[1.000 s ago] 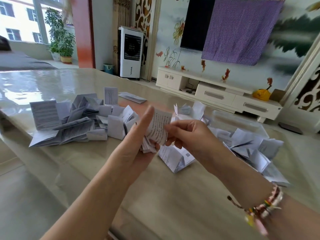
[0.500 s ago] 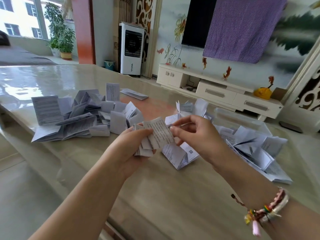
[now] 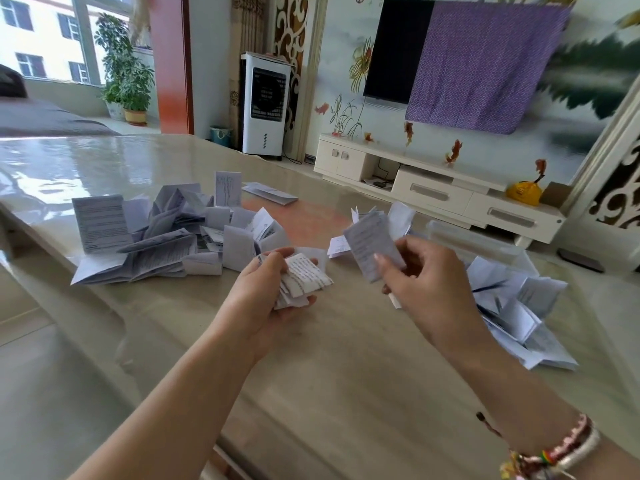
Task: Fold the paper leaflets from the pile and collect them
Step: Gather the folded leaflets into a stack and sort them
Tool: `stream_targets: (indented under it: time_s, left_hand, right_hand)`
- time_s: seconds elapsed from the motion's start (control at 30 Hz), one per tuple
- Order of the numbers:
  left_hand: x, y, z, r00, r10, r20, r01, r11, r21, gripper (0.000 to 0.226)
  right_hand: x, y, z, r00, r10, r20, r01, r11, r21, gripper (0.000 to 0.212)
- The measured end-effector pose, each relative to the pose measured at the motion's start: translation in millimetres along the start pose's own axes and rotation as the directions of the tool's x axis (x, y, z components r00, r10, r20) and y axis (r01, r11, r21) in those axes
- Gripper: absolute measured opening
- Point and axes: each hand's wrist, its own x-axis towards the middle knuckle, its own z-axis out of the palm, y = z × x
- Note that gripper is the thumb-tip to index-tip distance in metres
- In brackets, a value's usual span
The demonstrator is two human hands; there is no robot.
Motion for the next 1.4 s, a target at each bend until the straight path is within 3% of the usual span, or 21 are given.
stream_targets:
  time_s: [0.13, 0.27, 0.37, 0.43, 0.53, 0.63, 0.7, 0.77, 0.83, 0.9, 0.97, 1.07, 1.13, 1.17, 1.2, 1.27, 1.33, 1.4]
  left_hand:
    - [-4, -4, 11, 0.998, 0.035, 0.054, -0.037, 0.998, 0.046, 0.028]
    - [-7, -6, 15, 0.986, 0.070, 0.150, -0.073, 0.997, 0.015, 0.035]
    - [-4, -7, 11, 0.979, 0.082, 0.185, -0.081, 0.997, -0.013, 0.061]
    - [-1, -9, 9, 0.979, 0.128, 0.161, -0.124, 0.992, -0.030, 0.054]
    - [4, -7, 1, 0.990, 0.128, 0.056, -0.116, 0.977, -0.177, 0.031]
    - [10, 0, -5, 0.994, 0.112, 0.008, -0.107, 0.960, -0.258, 0.025]
    - [11, 2, -4, 0.994, 0.112, 0.002, -0.109, 0.968, -0.226, 0.024]
    - [14, 0, -2, 0.998, 0.067, 0.017, -0.061, 0.974, -0.220, 0.021]
    - [17, 0, 0, 1.000, -0.002, 0.031, 0.009, 0.973, -0.229, 0.016]
    - [21, 0, -1, 0.999, -0.037, 0.036, 0.044, 0.976, -0.211, 0.016]
    - [22, 1, -2, 0.998, -0.037, 0.055, 0.046, 0.983, -0.175, 0.020]
    - [19, 2, 0, 0.996, -0.024, 0.081, 0.037, 0.988, -0.150, 0.030]
    - [17, 0, 4, 0.996, -0.014, 0.084, 0.027, 0.989, -0.149, 0.038]
    - [15, -1, 6, 0.995, -0.012, 0.099, 0.027, 0.988, -0.150, 0.041]
    - [11, -1, 9, 0.991, -0.010, 0.132, 0.030, 0.988, -0.148, 0.043]
    - [4, -2, 15, 0.980, 0.004, 0.200, 0.022, 0.992, -0.127, 0.046]
    - [-1, -3, 21, 0.978, 0.022, 0.208, 0.002, 0.993, -0.117, 0.056]
    - [-5, -4, 24, 0.971, 0.039, 0.237, -0.003, 0.988, -0.153, 0.060]
  right_hand:
    - [-3, -15, 15, 0.971, 0.118, 0.208, -0.180, 0.934, 0.308, 0.007]
    - [-1, -7, 34, 0.876, 0.240, 0.418, -0.401, 0.843, 0.357, 0.009]
    - [3, -2, 42, 0.819, 0.268, 0.508, -0.490, 0.788, 0.374, 0.012]
    - [6, -3, 43, 0.788, 0.258, 0.558, -0.508, 0.785, 0.354, 0.014]
    - [14, -7, 36, 0.813, 0.265, 0.519, -0.416, 0.888, 0.198, 0.015]
    - [38, 12, 32, 0.966, 0.180, 0.187, -0.147, 0.973, -0.175, 0.015]
    - [56, 27, 34, 0.990, 0.074, 0.121, -0.008, 0.882, -0.472, 0.031]
    - [74, 43, 43, 0.975, 0.075, 0.210, 0.092, 0.720, -0.688, 0.052]
    - [85, 52, 53, 0.958, 0.105, 0.268, 0.145, 0.626, -0.766, 0.050]
    - [91, 57, 58, 0.964, 0.056, 0.259, 0.167, 0.629, -0.759, 0.036]
    - [91, 58, 53, 0.985, -0.040, 0.166, 0.151, 0.659, -0.737, 0.036]
    - [86, 45, 32, 0.979, -0.202, -0.014, 0.162, 0.824, -0.542, 0.031]
    - [74, 27, 17, 0.983, -0.141, -0.115, 0.124, 0.982, -0.140, 0.024]
    - [64, 16, 12, 0.993, -0.048, -0.112, 0.060, 0.992, 0.108, 0.020]
    - [52, 6, 9, 0.997, 0.042, -0.061, -0.021, 0.951, 0.308, 0.018]
    - [26, -11, 11, 0.982, 0.160, 0.100, -0.189, 0.831, 0.523, 0.018]
    - [7, -18, 18, 0.948, 0.214, 0.235, -0.316, 0.714, 0.624, 0.018]
    - [-5, -19, 23, 0.927, 0.231, 0.296, -0.372, 0.671, 0.641, 0.016]
